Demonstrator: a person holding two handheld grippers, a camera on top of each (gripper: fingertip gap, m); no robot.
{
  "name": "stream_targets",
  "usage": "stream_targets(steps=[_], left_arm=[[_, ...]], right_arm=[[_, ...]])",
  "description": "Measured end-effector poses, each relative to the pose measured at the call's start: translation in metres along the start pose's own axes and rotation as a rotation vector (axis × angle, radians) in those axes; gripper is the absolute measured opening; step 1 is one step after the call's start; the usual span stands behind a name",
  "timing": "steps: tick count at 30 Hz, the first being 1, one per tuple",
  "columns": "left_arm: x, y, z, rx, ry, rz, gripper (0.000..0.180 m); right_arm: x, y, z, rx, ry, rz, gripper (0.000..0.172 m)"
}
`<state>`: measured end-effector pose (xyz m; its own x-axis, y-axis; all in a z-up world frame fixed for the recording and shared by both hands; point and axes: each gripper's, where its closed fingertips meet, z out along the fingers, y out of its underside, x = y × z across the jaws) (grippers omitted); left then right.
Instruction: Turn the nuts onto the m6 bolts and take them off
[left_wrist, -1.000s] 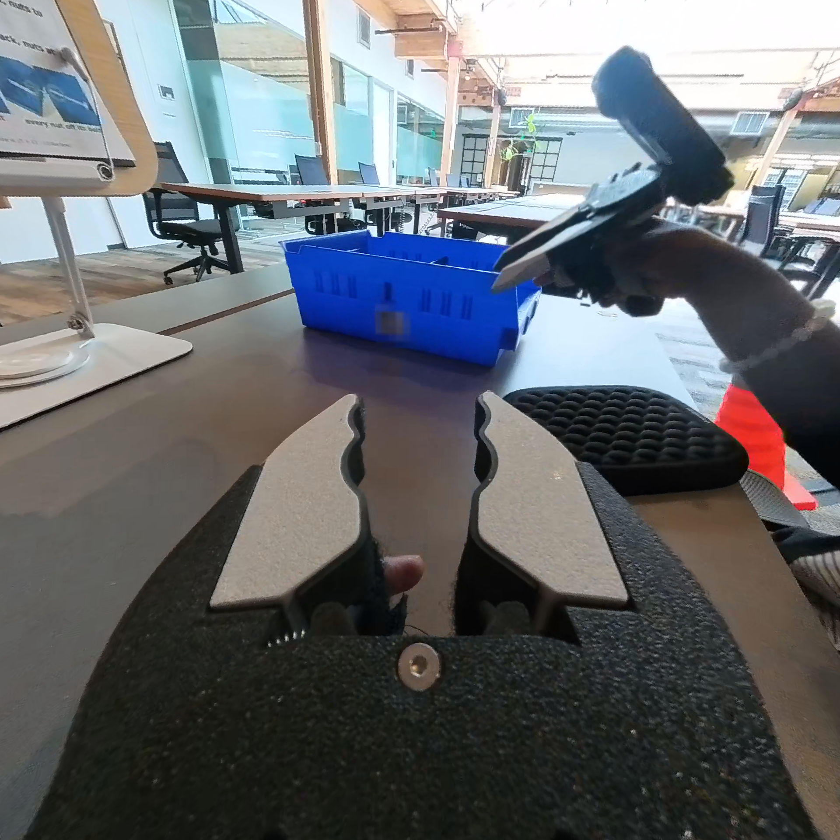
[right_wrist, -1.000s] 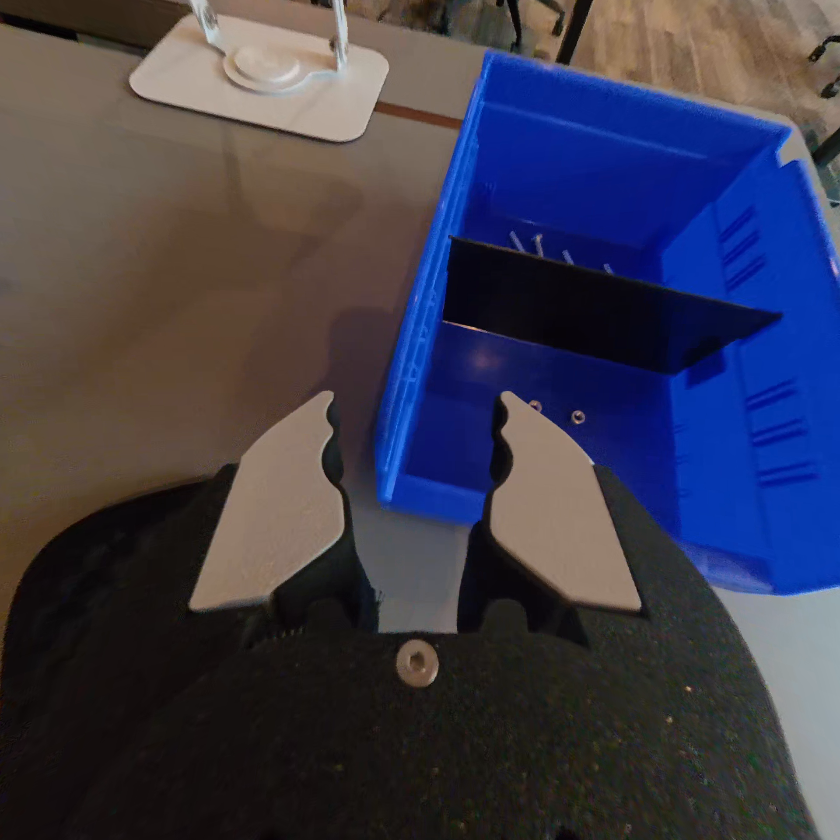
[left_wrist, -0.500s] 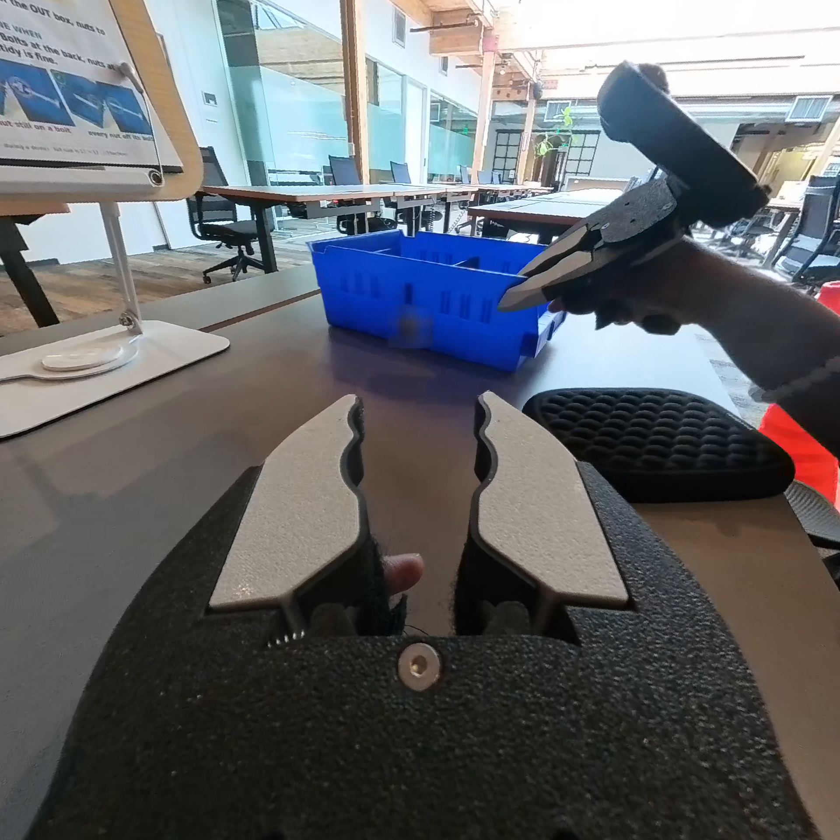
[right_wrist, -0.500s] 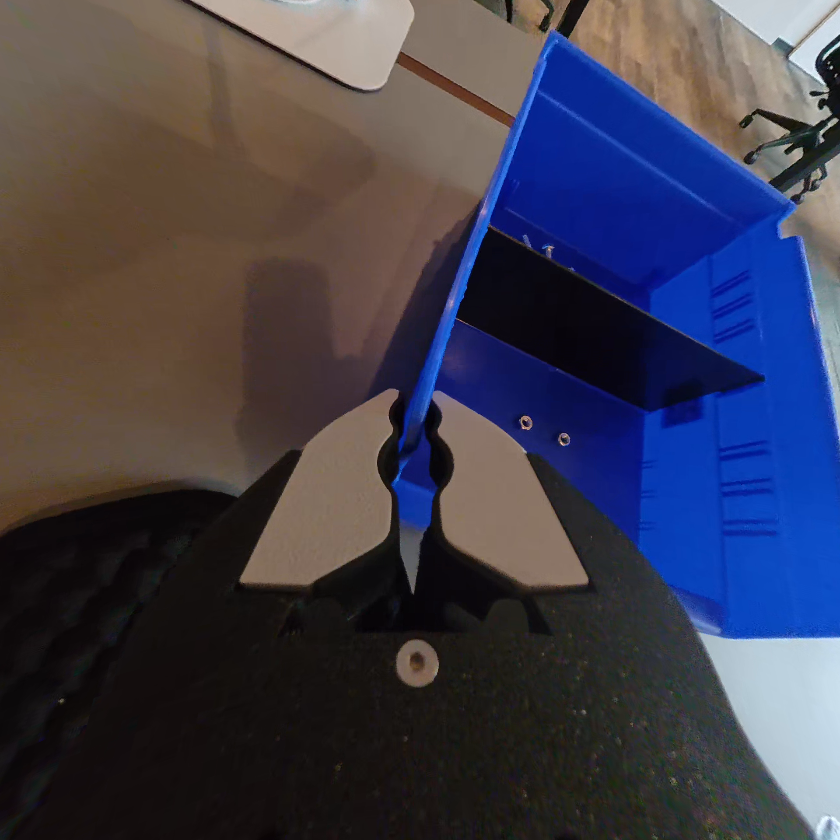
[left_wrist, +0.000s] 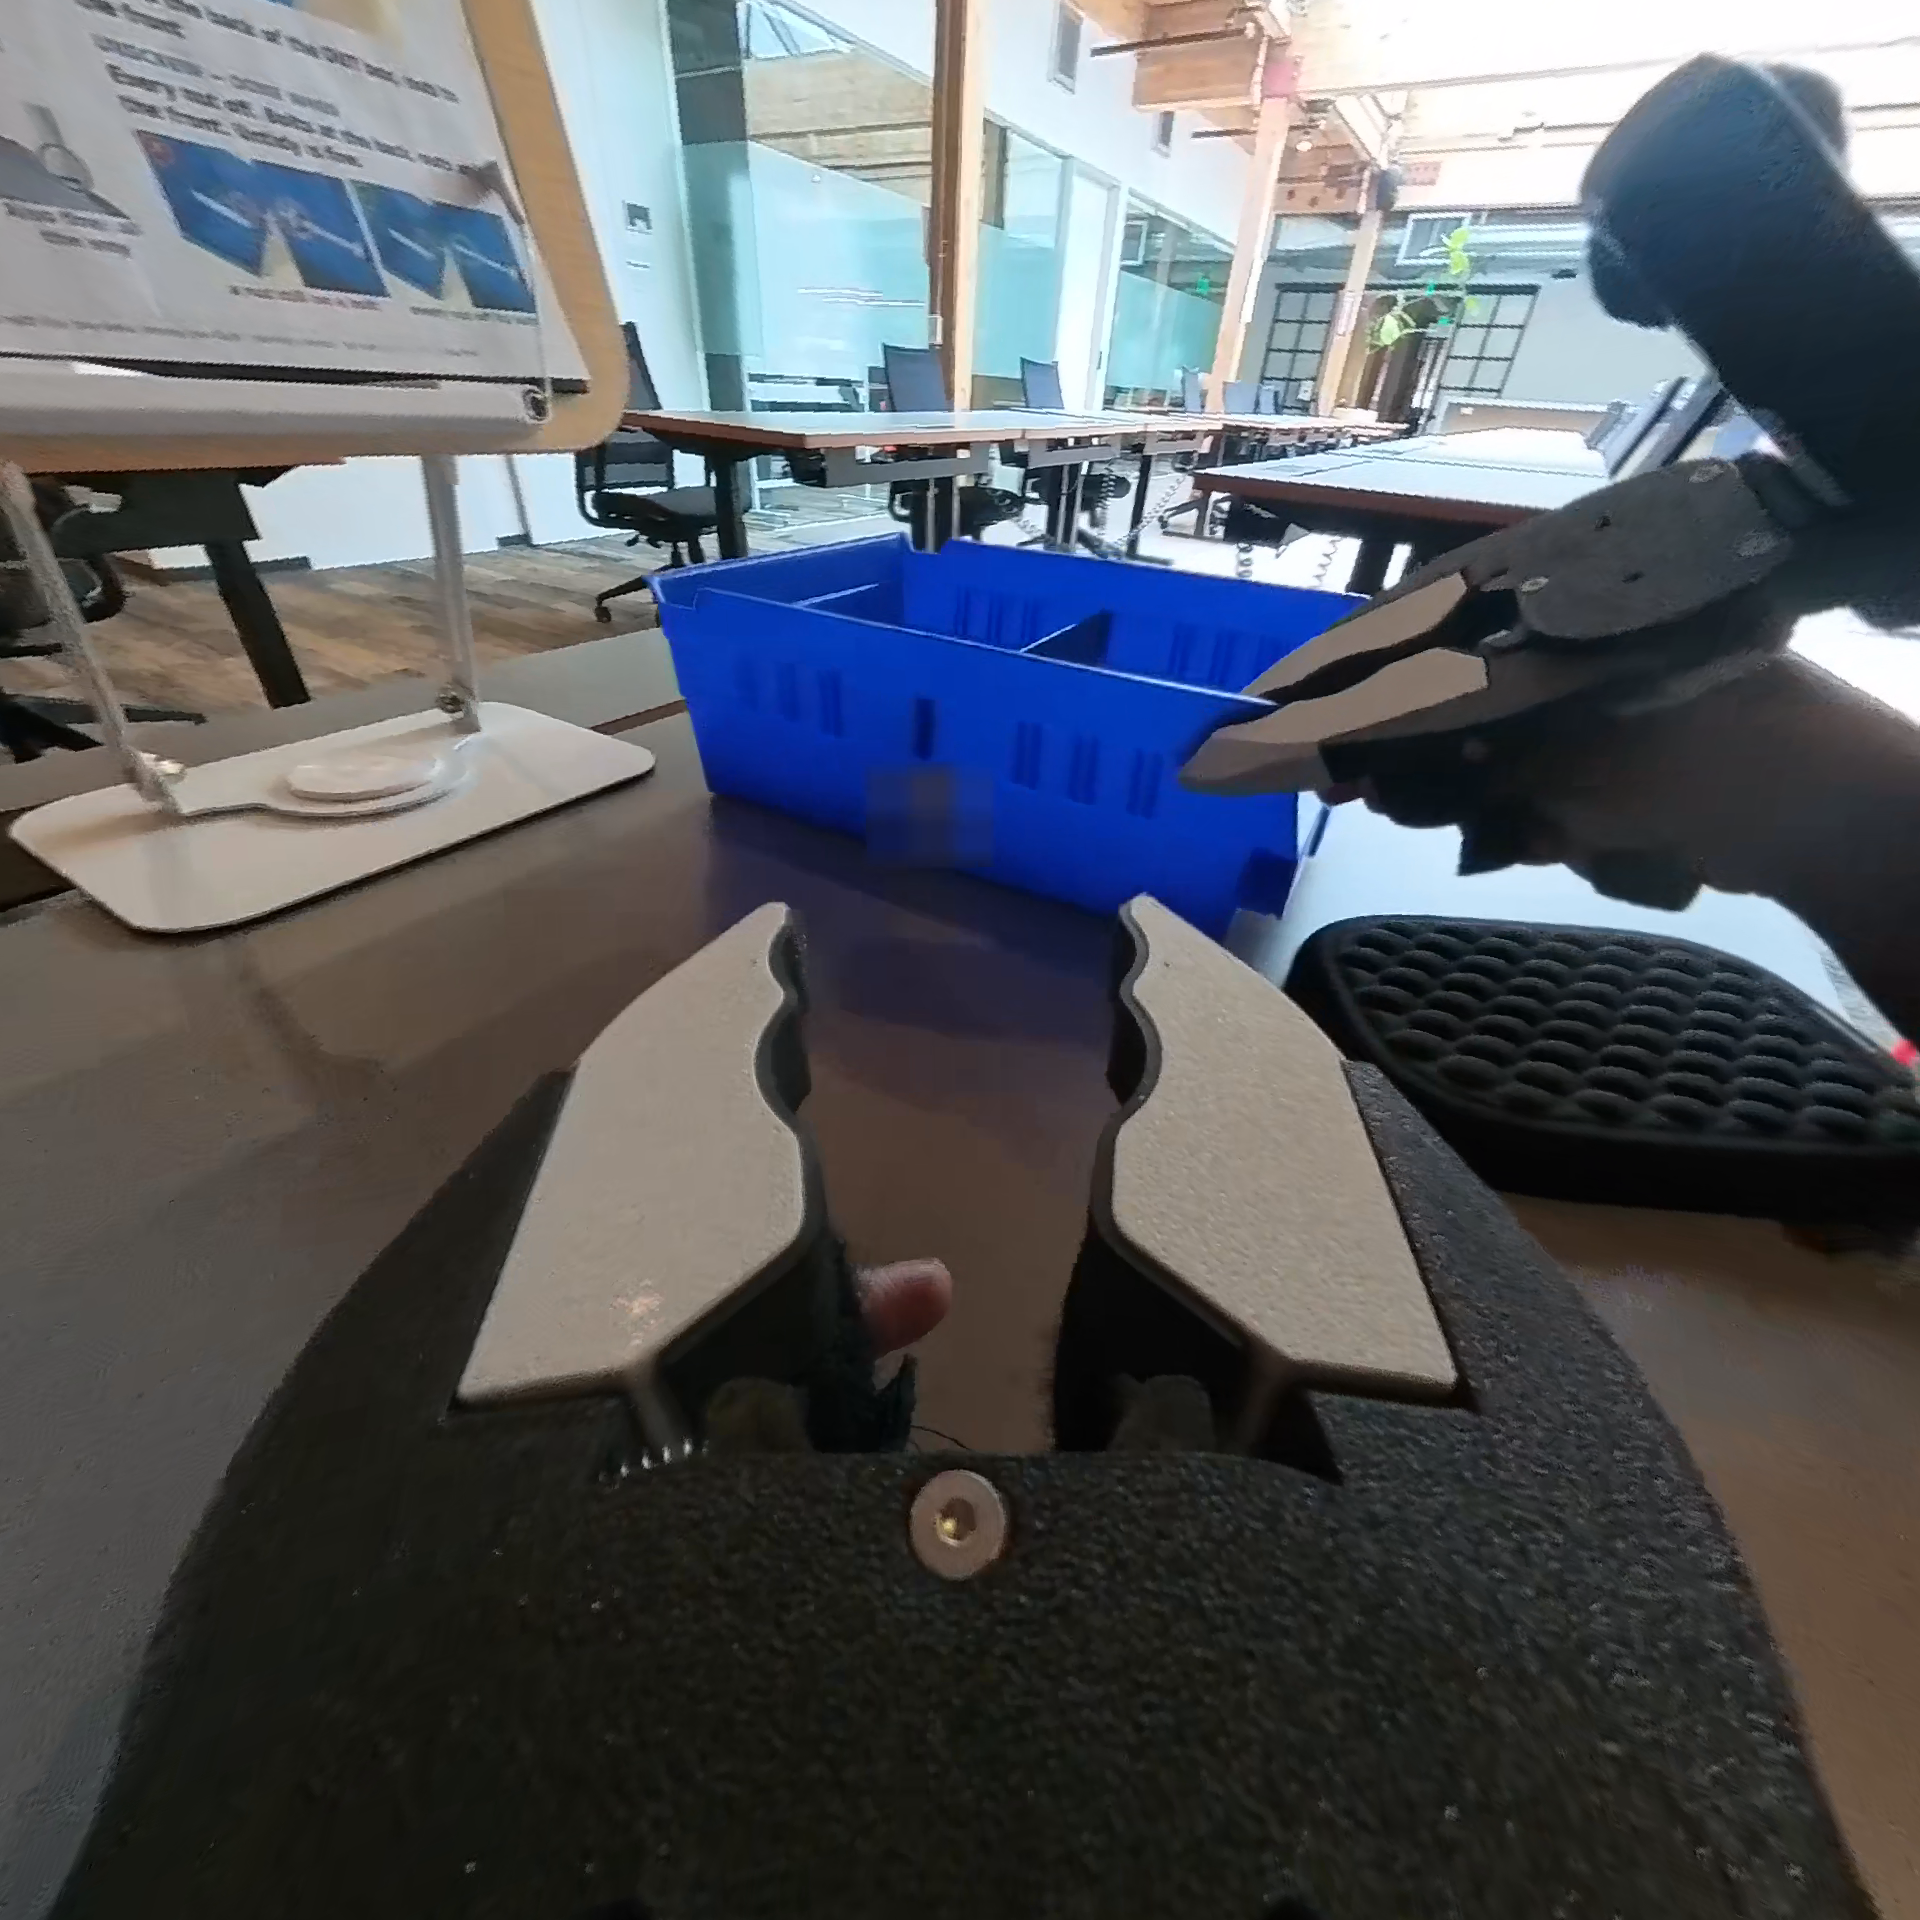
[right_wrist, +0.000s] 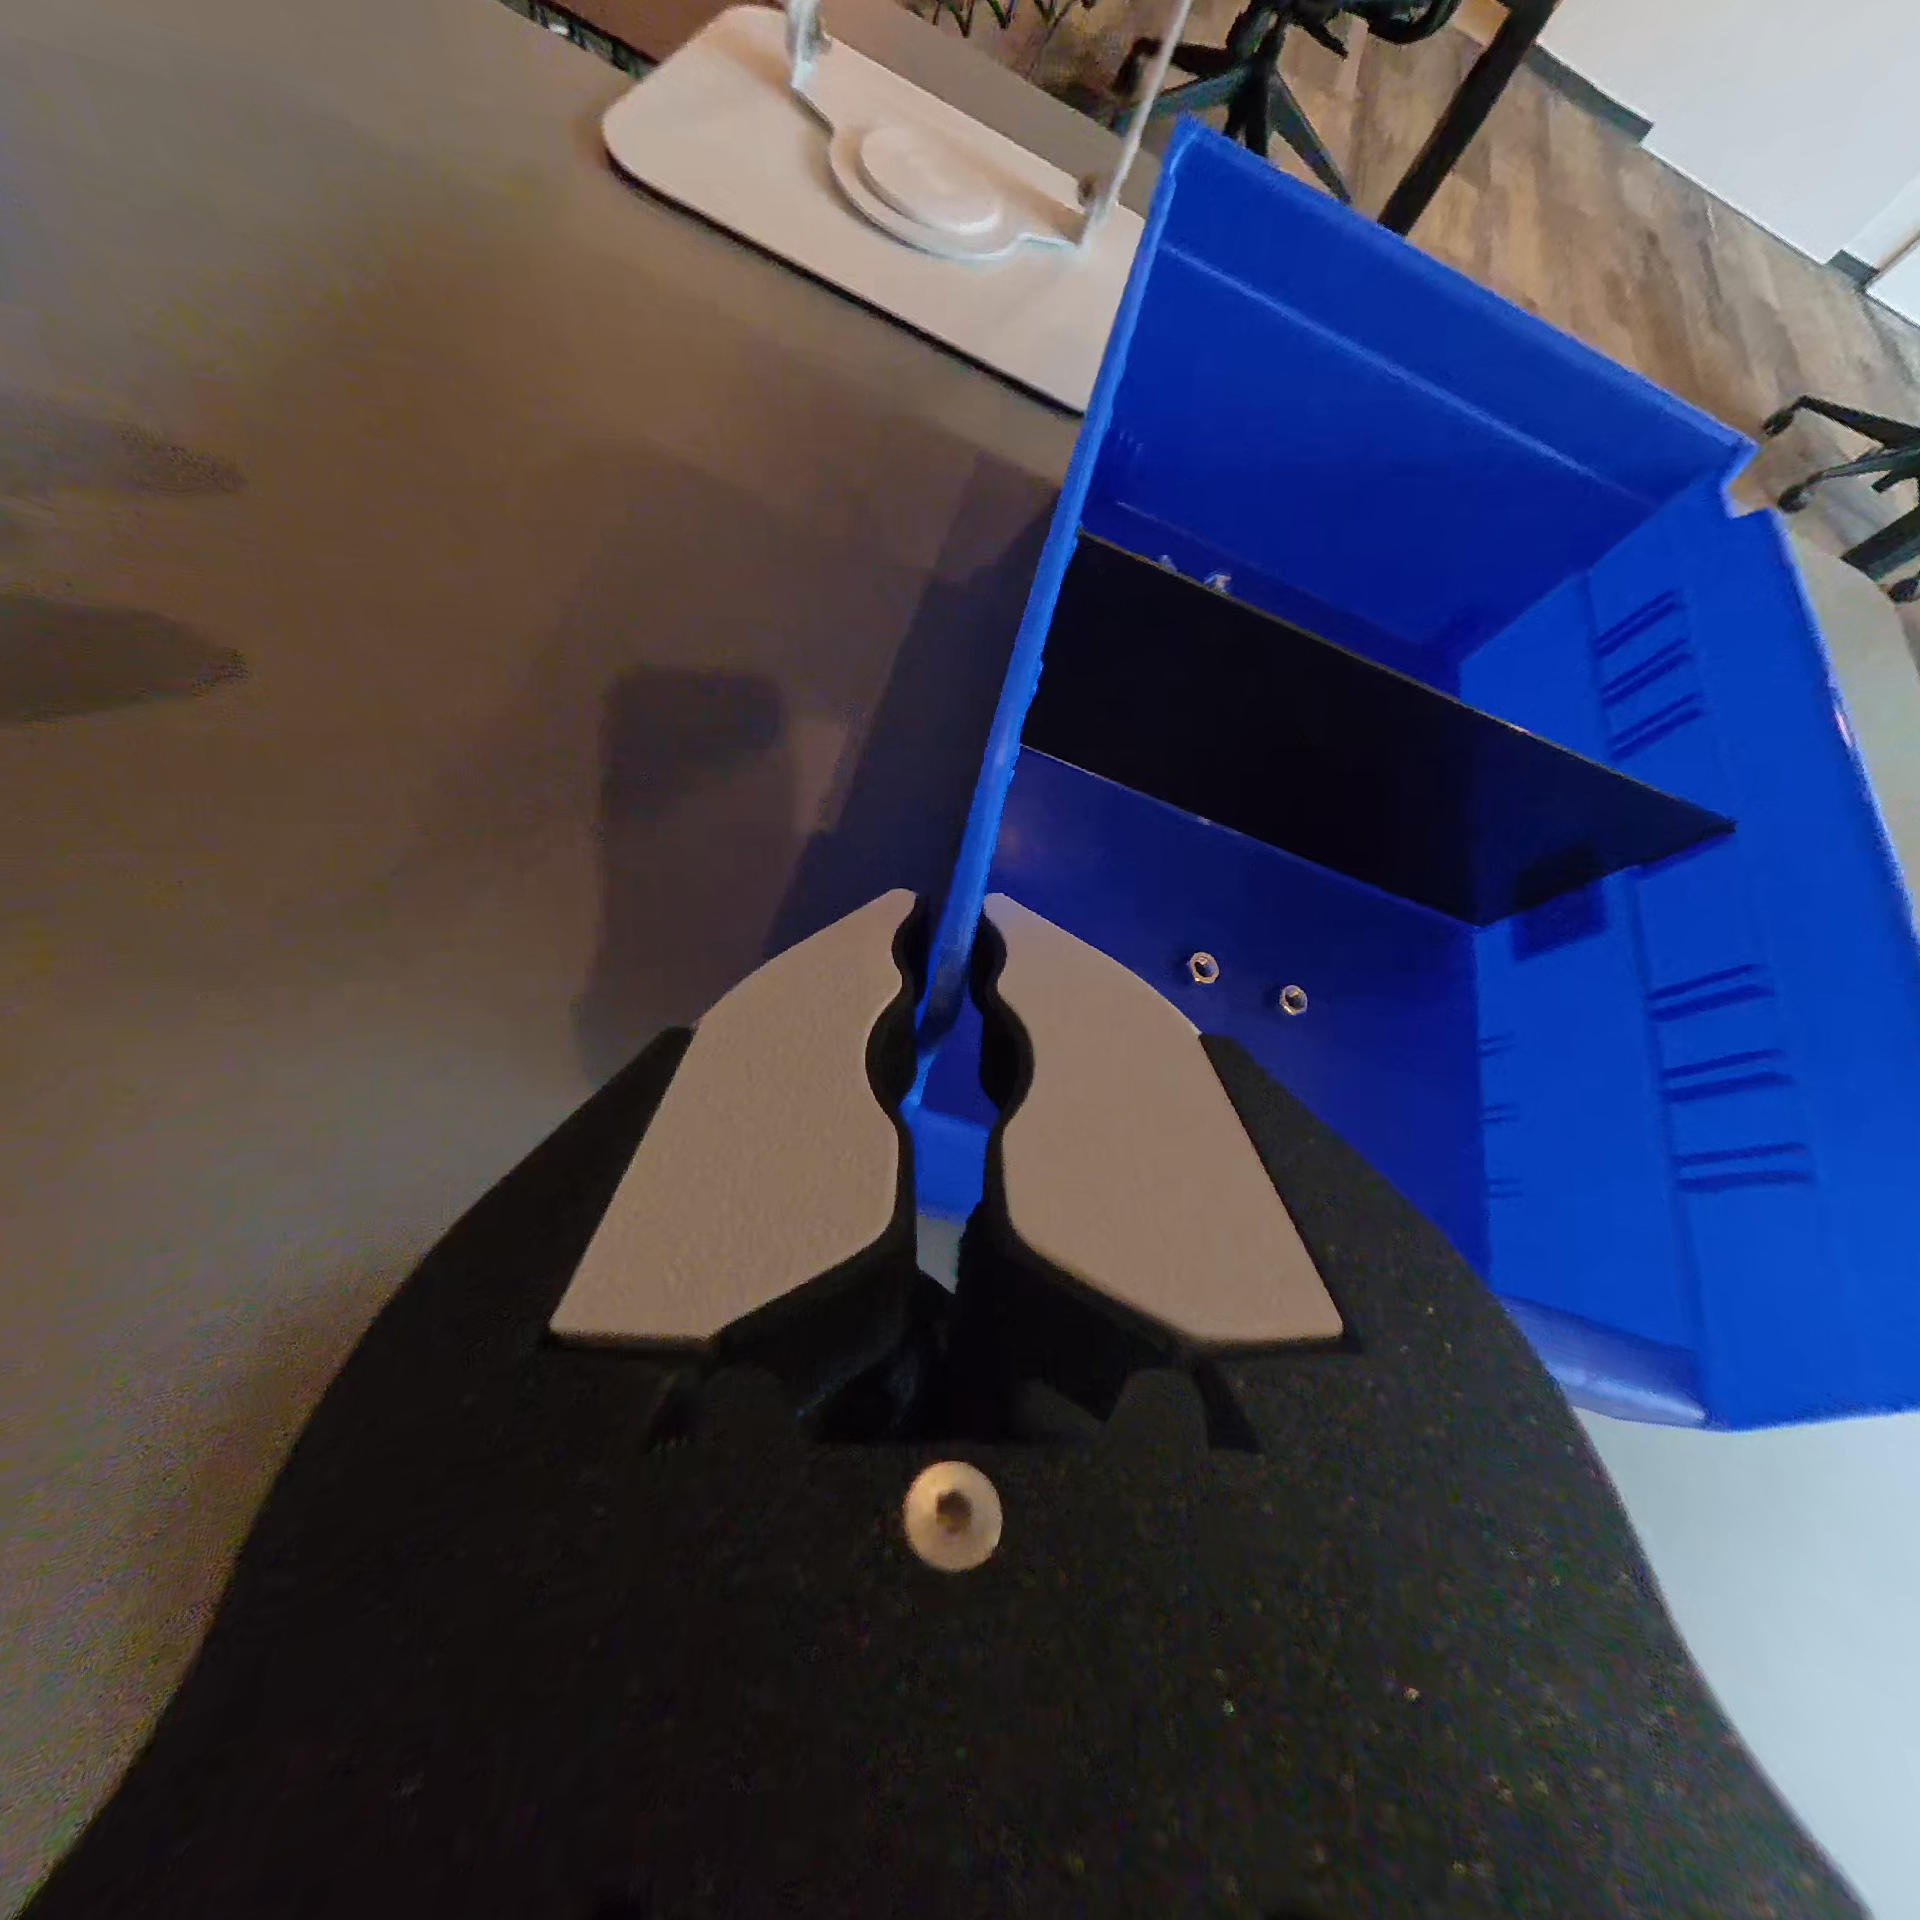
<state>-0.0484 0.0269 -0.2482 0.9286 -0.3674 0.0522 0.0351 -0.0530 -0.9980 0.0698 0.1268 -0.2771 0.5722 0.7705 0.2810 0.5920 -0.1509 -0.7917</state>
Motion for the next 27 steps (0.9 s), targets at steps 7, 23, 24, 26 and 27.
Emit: stream_targets(steps=[7,23,24,26,27], left_arm=[[-0.02,0.0,-0.006,-0.041,-0.094,0.021,0.076],[-0.053,-0.004,-0.021,-0.062,-0.239,0.049,0.094],[-0.053,-0.004,-0.021,-0.059,-0.24,0.043,0.092],[-0.055,-0.005,-0.023,-0.048,-0.241,0.033,0.083],[-0.055,-0.007,-0.023,-0.039,-0.243,0.029,0.081]], right_arm=[[-0.034,-0.019,0.008,0.05,-0.001,0.015,0.006],[-0.092,-0.048,0.019,0.103,-0.041,-0.08,0.012],[-0.094,-0.049,0.019,0.108,-0.045,-0.084,0.012],[-0.098,-0.05,0.019,0.117,-0.055,-0.09,0.012],[-0.099,-0.051,0.019,0.121,-0.059,-0.092,0.012]])
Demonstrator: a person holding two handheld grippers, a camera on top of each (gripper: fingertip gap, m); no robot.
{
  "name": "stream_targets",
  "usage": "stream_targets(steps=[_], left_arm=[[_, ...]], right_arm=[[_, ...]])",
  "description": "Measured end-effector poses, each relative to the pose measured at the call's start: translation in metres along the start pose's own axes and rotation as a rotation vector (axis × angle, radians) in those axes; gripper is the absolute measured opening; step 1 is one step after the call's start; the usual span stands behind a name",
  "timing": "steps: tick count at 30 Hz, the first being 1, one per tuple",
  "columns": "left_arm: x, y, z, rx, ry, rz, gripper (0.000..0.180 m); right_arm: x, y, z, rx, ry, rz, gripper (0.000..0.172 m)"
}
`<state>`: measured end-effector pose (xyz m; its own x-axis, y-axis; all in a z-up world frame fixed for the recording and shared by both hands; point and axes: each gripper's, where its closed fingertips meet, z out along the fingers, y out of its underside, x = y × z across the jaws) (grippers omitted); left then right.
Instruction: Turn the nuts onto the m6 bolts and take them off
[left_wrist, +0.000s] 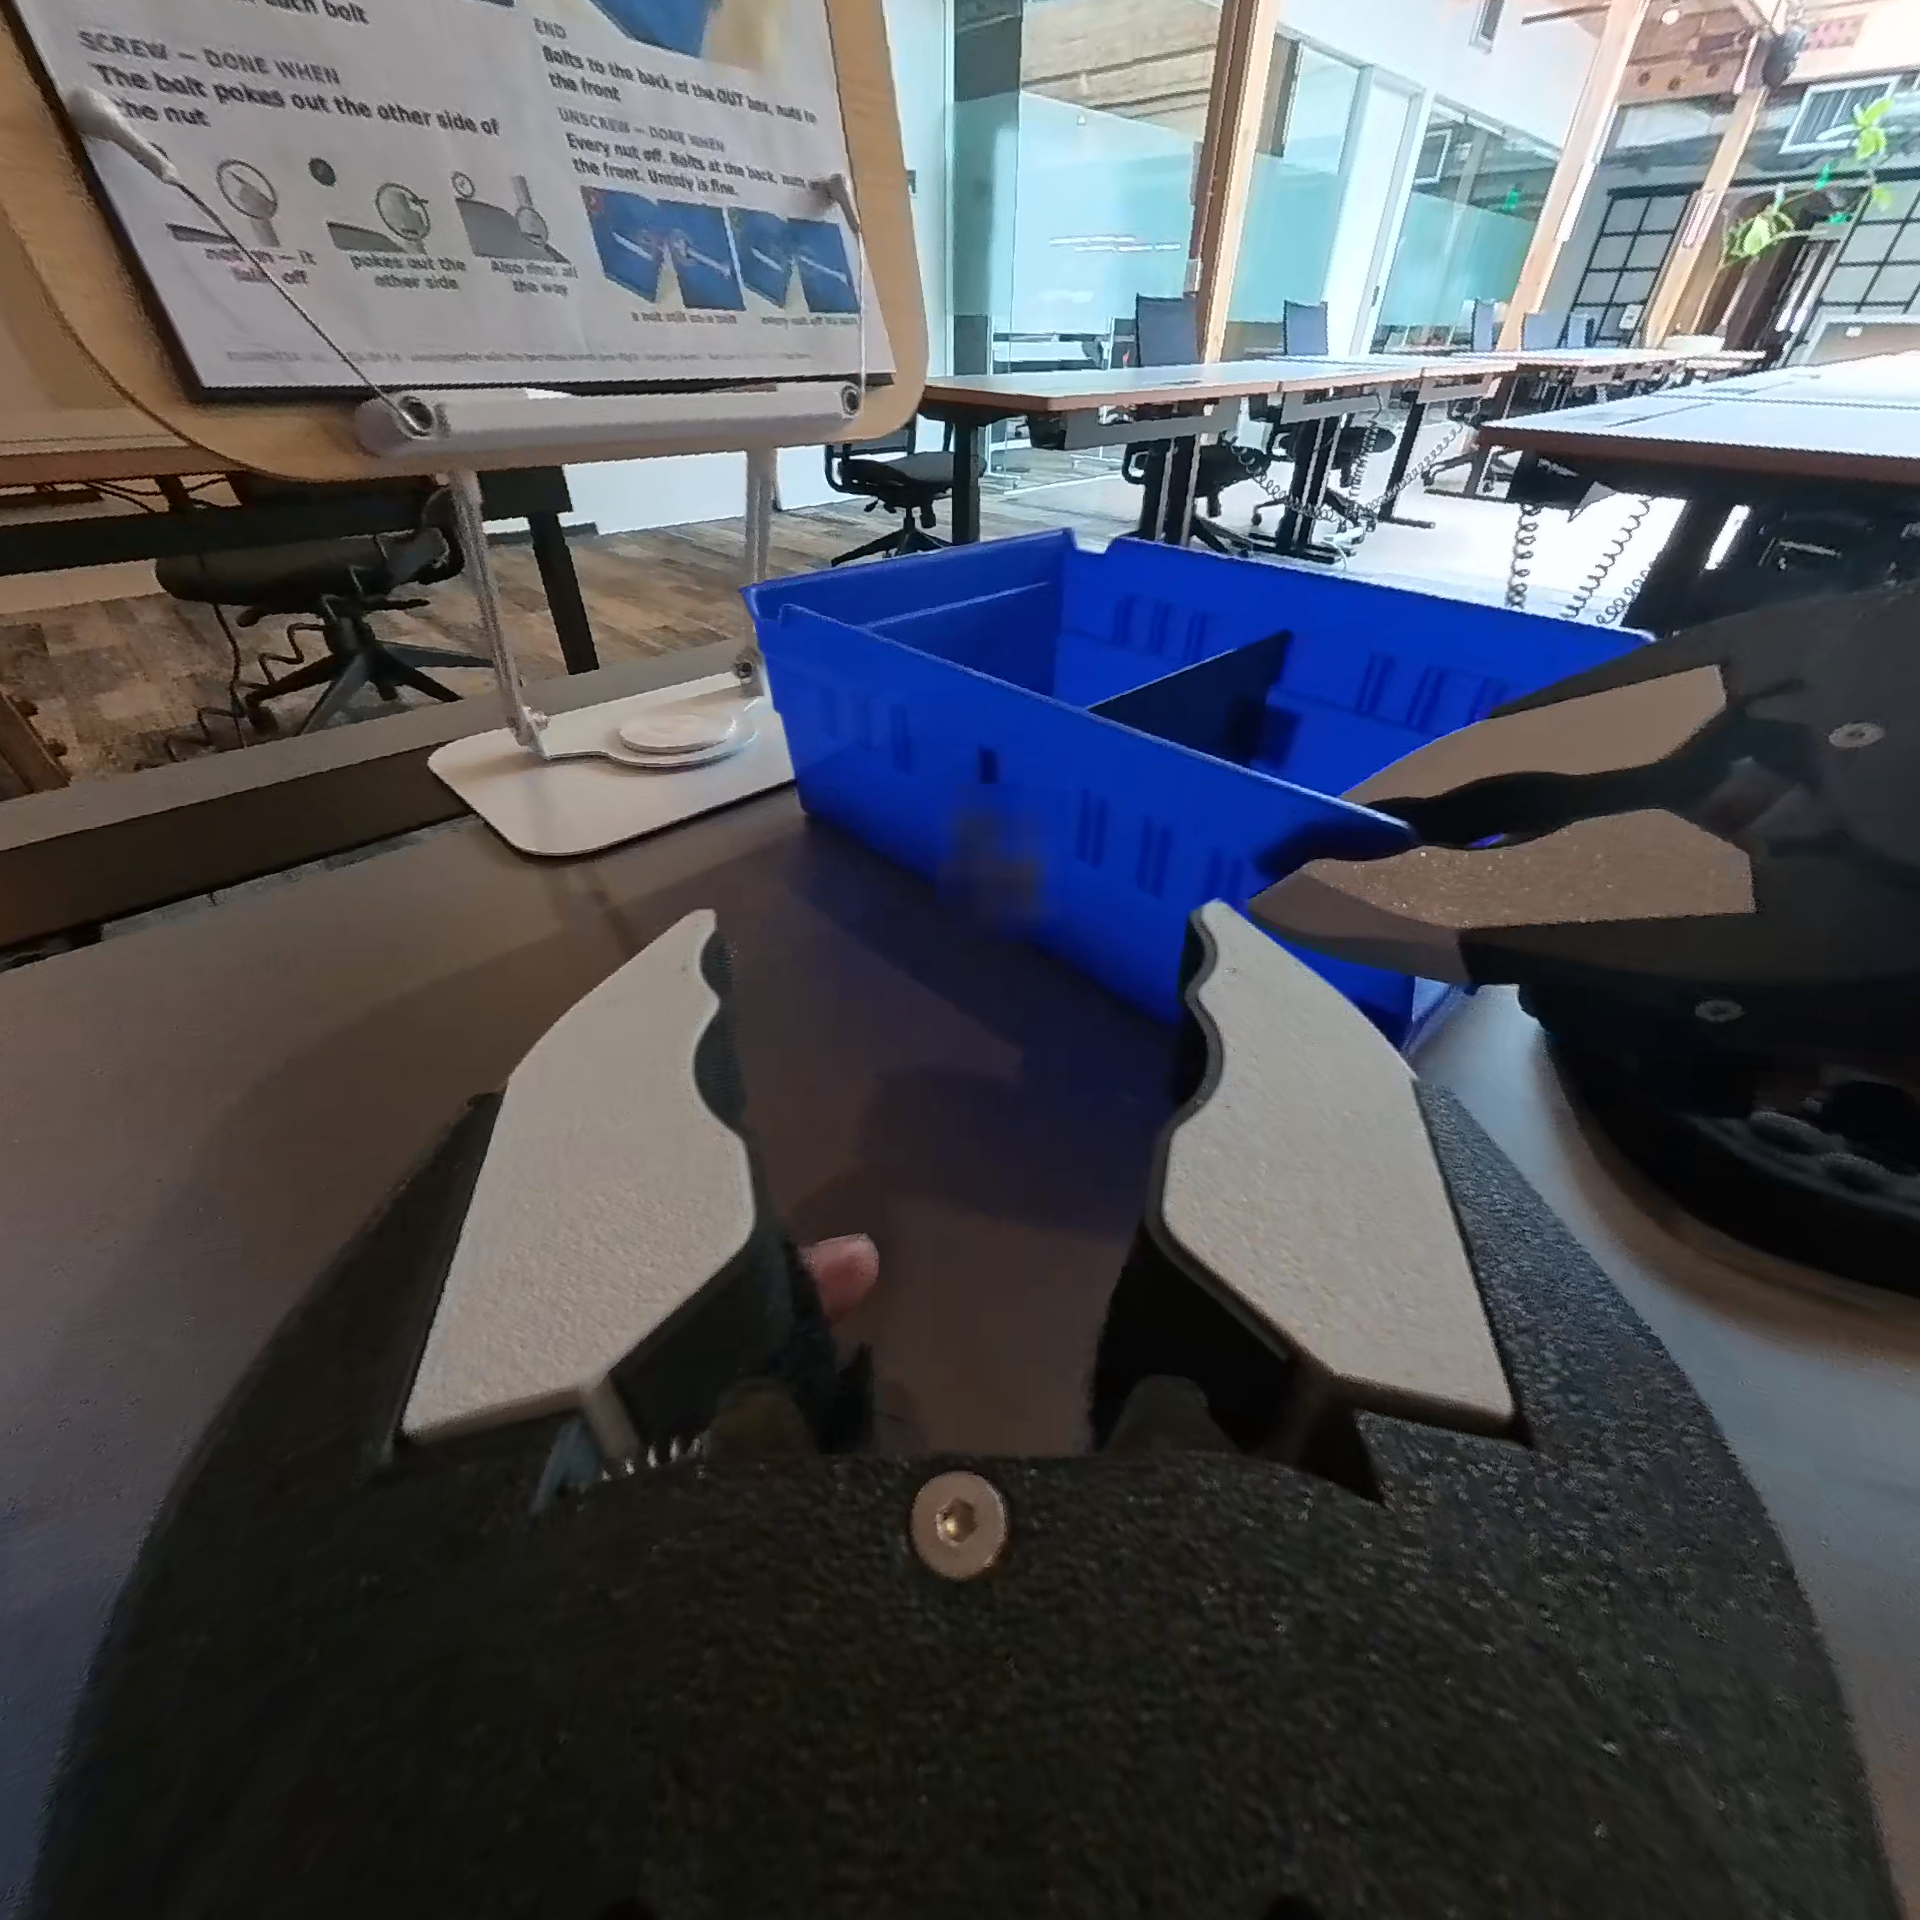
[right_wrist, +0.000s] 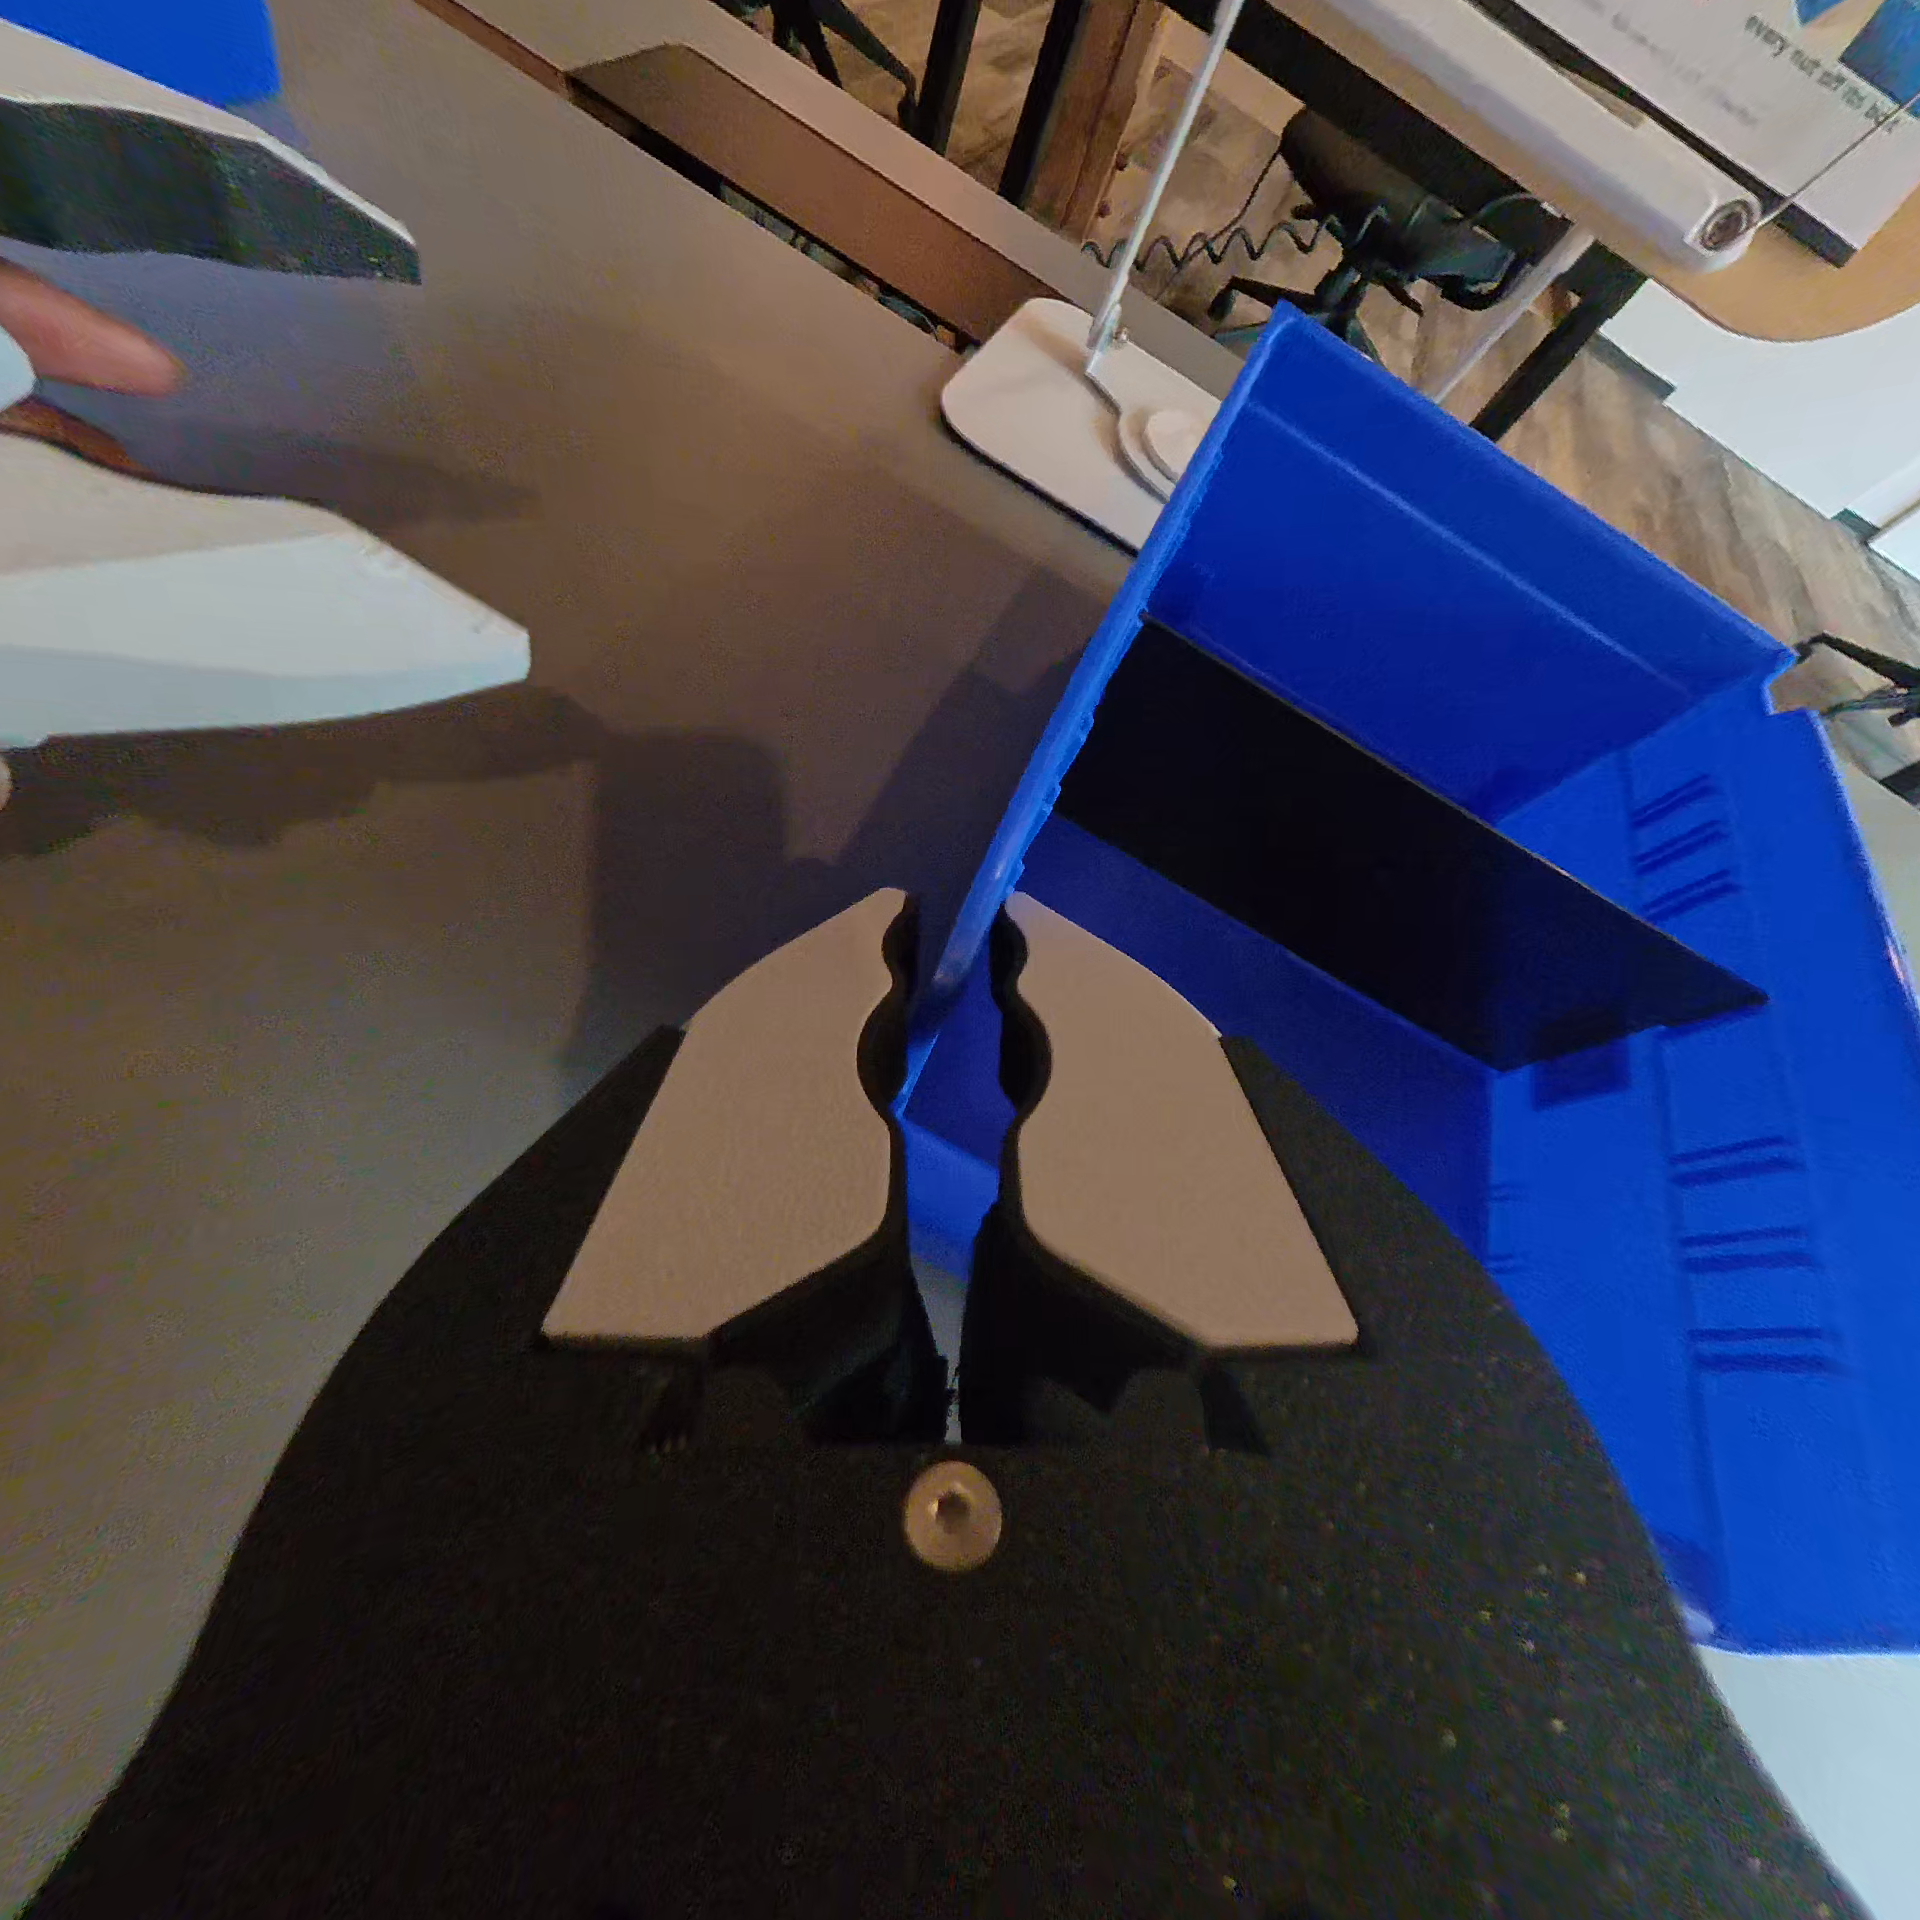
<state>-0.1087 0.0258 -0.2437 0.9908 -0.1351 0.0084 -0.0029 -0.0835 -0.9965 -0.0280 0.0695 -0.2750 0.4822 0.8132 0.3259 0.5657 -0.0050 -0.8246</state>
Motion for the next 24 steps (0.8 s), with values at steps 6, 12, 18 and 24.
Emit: stream_targets(steps=[6,12,18,24], left_arm=[[-0.005,0.006,0.0,-0.06,-0.012,-0.027,0.092],[-0.008,0.0,-0.014,-0.095,-0.038,0.013,0.086],[-0.036,-0.023,-0.092,-0.044,-0.303,0.126,0.089],[-0.103,-0.028,-0.19,-0.006,-0.688,0.097,0.079]], right_arm=[[-0.007,-0.003,0.0,0.02,-0.027,-0.012,0.011],[-0.011,-0.013,-0.01,0.12,-0.1,0.01,0.035],[0.009,-0.025,-0.051,0.294,-0.2,0.061,0.07],[0.075,-0.006,-0.077,0.387,-0.111,0.119,0.07]])
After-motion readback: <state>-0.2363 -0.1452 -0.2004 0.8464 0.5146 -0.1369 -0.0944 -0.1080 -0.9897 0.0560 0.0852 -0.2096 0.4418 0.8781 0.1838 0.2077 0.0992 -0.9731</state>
